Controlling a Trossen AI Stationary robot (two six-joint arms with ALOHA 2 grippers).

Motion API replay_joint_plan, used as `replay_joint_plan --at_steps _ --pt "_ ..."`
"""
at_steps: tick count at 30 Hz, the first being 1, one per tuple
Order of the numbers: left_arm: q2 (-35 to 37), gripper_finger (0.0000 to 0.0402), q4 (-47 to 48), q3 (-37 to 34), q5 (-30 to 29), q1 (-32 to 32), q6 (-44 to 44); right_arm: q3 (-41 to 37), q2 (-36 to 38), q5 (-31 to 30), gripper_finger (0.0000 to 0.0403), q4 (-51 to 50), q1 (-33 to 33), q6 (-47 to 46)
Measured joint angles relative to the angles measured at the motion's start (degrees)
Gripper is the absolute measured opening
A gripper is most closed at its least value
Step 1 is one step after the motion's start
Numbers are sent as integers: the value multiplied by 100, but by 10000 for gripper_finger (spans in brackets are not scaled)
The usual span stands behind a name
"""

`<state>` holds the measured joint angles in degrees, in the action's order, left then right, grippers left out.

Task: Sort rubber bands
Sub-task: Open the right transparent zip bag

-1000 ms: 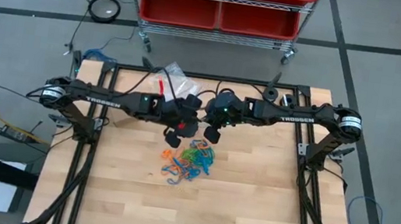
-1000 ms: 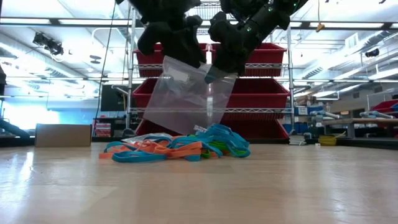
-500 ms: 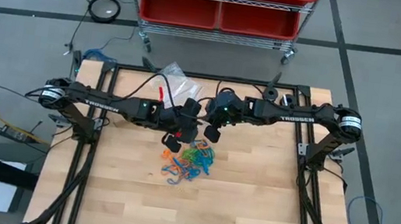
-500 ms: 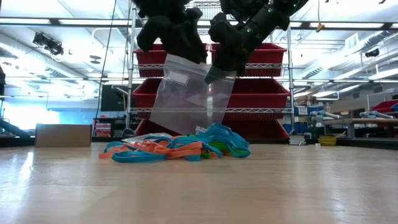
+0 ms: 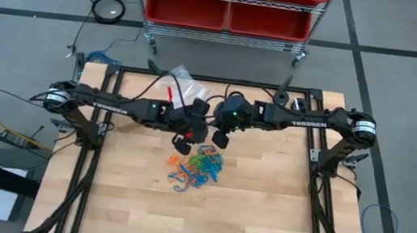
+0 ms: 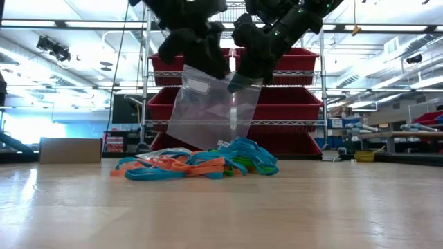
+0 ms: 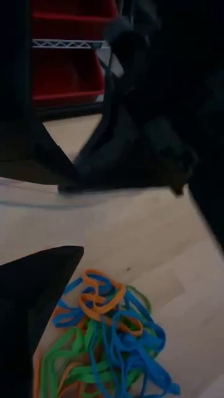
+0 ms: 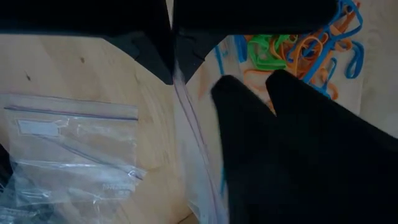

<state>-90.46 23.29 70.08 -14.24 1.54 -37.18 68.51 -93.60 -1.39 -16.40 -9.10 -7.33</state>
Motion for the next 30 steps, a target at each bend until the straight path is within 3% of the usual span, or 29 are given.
replay_joint_plan --at_steps 15,19,26,30 --pt "-2 165 -164 -284 -525 256 -7 0 0 70 0 152 2 -2" --pt "-2 126 -163 -284 -545 271 -102 0 0 106 0 242 2 -29" --pt "-2 12 -89 -284 -412 202 -433 0 0 38 0 400 -8 -216" --pt "-2 8 -34 -284 -302 105 -457 0 0 -287 0 353 -59 -433"
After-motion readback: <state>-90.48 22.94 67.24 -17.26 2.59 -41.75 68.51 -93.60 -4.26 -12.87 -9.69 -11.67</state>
